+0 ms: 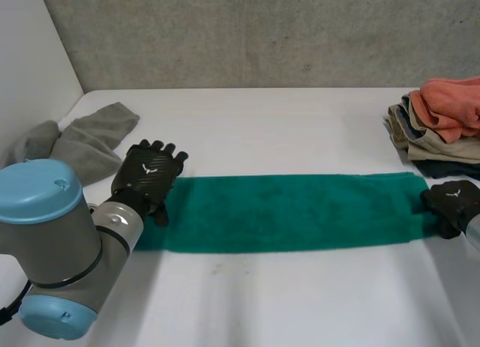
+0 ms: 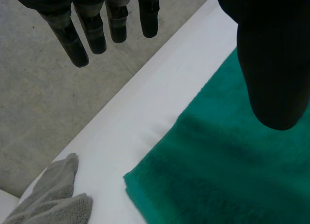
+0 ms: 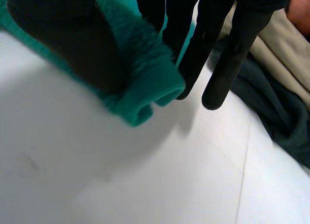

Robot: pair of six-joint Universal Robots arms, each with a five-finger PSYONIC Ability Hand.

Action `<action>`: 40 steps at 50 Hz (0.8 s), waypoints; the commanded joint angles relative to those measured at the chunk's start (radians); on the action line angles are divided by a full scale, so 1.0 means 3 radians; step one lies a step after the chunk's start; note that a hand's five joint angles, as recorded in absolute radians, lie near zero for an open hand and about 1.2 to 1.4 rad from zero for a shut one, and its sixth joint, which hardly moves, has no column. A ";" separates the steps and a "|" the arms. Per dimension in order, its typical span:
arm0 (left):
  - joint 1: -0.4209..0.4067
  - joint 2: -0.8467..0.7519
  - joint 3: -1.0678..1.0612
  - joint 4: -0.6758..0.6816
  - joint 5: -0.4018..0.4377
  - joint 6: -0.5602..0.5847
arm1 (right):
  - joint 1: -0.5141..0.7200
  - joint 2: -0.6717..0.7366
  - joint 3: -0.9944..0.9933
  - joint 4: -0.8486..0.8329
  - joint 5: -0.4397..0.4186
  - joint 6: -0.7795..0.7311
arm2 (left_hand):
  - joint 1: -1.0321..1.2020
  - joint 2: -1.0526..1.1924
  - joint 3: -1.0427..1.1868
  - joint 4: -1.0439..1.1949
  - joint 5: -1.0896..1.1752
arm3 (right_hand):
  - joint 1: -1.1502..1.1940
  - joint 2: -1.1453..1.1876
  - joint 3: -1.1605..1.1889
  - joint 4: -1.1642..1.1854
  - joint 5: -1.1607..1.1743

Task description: Fold the laundry.

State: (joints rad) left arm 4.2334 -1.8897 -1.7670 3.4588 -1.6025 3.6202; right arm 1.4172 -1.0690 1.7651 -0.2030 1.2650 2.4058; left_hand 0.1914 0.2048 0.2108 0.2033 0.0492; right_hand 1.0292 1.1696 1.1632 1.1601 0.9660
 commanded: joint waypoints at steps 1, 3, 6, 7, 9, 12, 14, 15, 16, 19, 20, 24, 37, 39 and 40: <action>-0.0009 0.0040 -0.0006 -0.0004 -0.0012 0.0015 | -0.0209 -0.0087 0.0037 -0.0304 0.0497 -0.0078 | -0.0056 -0.0101 -0.0121 -0.0096 -0.0164 | 0.1223 0.0755 0.0777 0.0787 0.0852; -0.0004 0.0096 -0.0031 -0.0004 -0.0012 0.0015 | -0.0280 -0.0312 0.0048 -0.0366 0.0651 -0.0216 | -0.0056 -0.0101 -0.0121 -0.0096 -0.0164 | 0.1223 0.0755 0.0777 0.0787 0.0852; -0.0004 0.0168 -0.0057 0.0001 -0.0007 0.0015 | -0.0428 -0.0471 0.0048 -0.0376 0.0707 -0.0552 | -0.0056 -0.0101 -0.0121 -0.0096 -0.0164 | 0.1223 0.0755 0.0777 0.0787 0.0852; 0.0001 0.0198 -0.0062 0.0001 -0.0007 0.0010 | -0.0454 -0.0481 0.0043 -0.0377 0.0707 -0.0625 | -0.0056 -0.0101 -0.0121 -0.0096 -0.0164 | 0.1223 0.0755 0.0777 0.0787 0.0852; -0.0004 0.0209 -0.0067 0.0001 -0.0007 0.0010 | -0.0500 -0.0502 0.0027 -0.0402 0.0728 -0.0773 | -0.0056 -0.0101 -0.0121 -0.0096 -0.0164 | 0.1223 0.0755 0.0777 0.0787 0.0852; -0.0009 0.0214 -0.0087 -0.0004 -0.0007 0.0010 | -0.0389 -0.0553 0.0027 -0.0412 0.0743 -0.0820 | -0.0056 -0.0101 -0.0121 -0.0096 -0.0164 | 0.1223 0.0755 0.0777 0.0787 0.0852; -0.0004 0.0219 -0.0103 -0.0004 -0.0007 0.0010 | -0.0052 -0.0660 0.0002 -0.0422 0.0728 -0.0764 | -0.0056 -0.0101 -0.0121 -0.0096 -0.0164 | 0.1223 0.0755 0.0777 0.0787 0.0852; 0.0001 0.0219 -0.0108 -0.0004 -0.0012 0.0010 | 0.0096 -0.0686 -0.0003 -0.0433 0.0723 -0.0728 | -0.0056 -0.0101 -0.0121 -0.0096 -0.0164 | 0.1223 0.0755 0.0777 0.0787 0.0852; 0.0001 0.0219 -0.0108 -0.0004 -0.0012 0.0010 | 0.0371 -0.0726 -0.0024 -0.0478 0.0728 -0.0621 | -0.0056 -0.0101 -0.0121 -0.0096 -0.0164 | 0.1223 0.0755 0.0777 0.0787 0.0852; 0.0006 0.0245 -0.0108 -0.0004 -0.0017 0.0010 | 0.0782 -0.0773 -0.0049 -0.0576 0.0733 -0.0432 | -0.0056 -0.0101 -0.0121 -0.0096 -0.0164 | 0.1223 0.0755 0.0777 0.0787 0.0852; 0.0011 0.0260 -0.0108 -0.0004 -0.0017 0.0010 | 0.1031 -0.0798 -0.0065 -0.0637 0.0728 -0.0355 | -0.0056 -0.0101 -0.0121 -0.0096 -0.0164 | 0.1223 0.0755 0.0777 0.0787 0.0852; 0.0027 0.0352 -0.0123 -0.0009 -0.0022 -0.0005 | 0.1722 -0.0768 -0.0151 -0.0800 0.0712 -0.0278 | -0.0056 -0.0101 -0.0121 -0.0096 -0.0164 | 0.1223 0.0755 0.0777 0.0787 0.0852; -0.0024 0.0403 -0.0195 -0.0004 -0.0012 -0.0010 | 0.3258 0.0275 -0.0387 -0.1154 0.0155 -0.0344 | -0.0056 -0.0101 -0.0121 -0.0096 -0.0164 | 0.1223 0.0755 0.0777 0.0787 0.0852; -0.0060 0.0383 -0.0174 -0.0004 -0.0012 -0.0010 | 0.3232 0.0275 -0.0341 -0.1159 0.0130 -0.0329 | -0.0056 -0.0101 -0.0121 -0.0096 -0.0164 | 0.1223 0.0755 0.0777 0.0787 0.0852; -0.0080 0.0378 -0.0159 -0.0004 -0.0012 -0.0010 | 0.3217 0.0265 -0.0321 -0.1159 0.0119 -0.0304 | -0.0056 -0.0101 -0.0121 -0.0096 -0.0164 | 0.0568 0.0100 0.0121 0.0132 0.0197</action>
State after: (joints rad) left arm 4.2309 -1.7681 -1.8236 3.4571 -1.6080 3.6173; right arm 2.3577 -1.0519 1.6460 -0.5483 1.3585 2.3089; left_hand 0.1914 0.2048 0.2108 0.2033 0.0492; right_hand 1.0942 1.1754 1.1953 1.2036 1.0053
